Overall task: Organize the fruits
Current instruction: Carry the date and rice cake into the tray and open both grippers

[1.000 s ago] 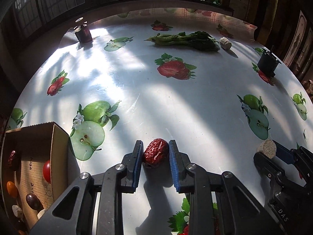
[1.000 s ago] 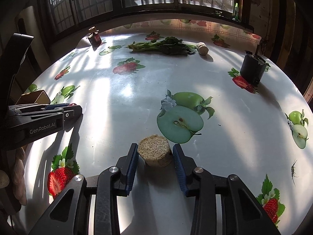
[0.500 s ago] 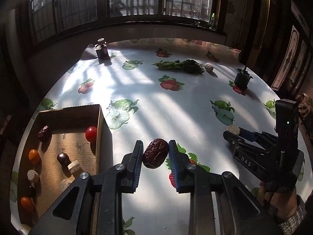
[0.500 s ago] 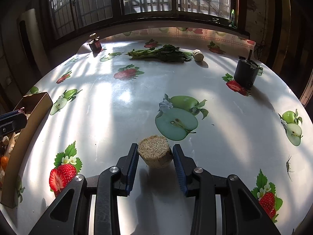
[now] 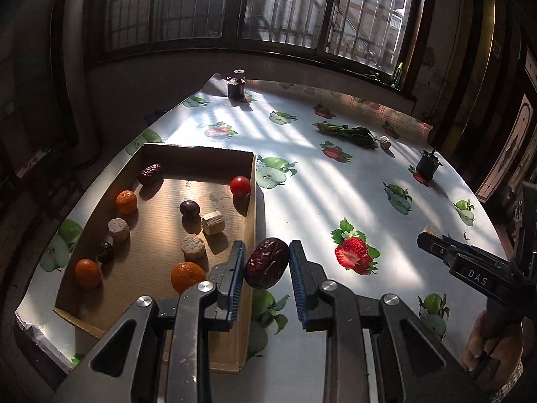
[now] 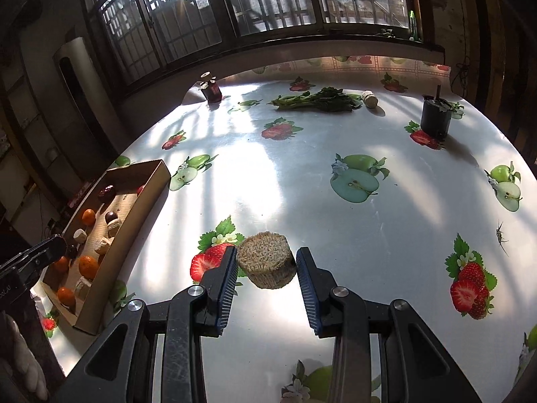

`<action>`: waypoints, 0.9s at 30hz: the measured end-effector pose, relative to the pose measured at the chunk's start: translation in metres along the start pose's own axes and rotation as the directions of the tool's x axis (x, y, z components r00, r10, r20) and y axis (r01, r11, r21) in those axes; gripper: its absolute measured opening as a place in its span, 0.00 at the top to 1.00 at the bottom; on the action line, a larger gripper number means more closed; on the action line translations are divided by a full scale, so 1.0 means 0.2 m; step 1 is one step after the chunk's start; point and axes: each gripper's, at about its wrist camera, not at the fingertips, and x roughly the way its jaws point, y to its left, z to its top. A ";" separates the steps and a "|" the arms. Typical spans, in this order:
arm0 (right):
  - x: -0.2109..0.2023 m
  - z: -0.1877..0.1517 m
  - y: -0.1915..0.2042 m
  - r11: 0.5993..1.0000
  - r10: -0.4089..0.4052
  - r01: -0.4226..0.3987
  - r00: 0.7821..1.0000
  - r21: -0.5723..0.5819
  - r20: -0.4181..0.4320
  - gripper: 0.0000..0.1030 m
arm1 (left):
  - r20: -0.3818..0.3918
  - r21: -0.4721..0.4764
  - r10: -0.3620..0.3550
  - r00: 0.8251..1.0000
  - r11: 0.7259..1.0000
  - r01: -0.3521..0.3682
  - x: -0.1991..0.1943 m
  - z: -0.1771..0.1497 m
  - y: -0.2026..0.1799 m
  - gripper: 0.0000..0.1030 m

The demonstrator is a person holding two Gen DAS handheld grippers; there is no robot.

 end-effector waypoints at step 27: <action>0.29 -0.06 0.94 0.944 0.229 -0.257 0.962 -0.206 -0.151 0.62 | -0.075 -0.228 0.161 0.984 0.958 -0.174 0.09 -0.09 0.75 0.75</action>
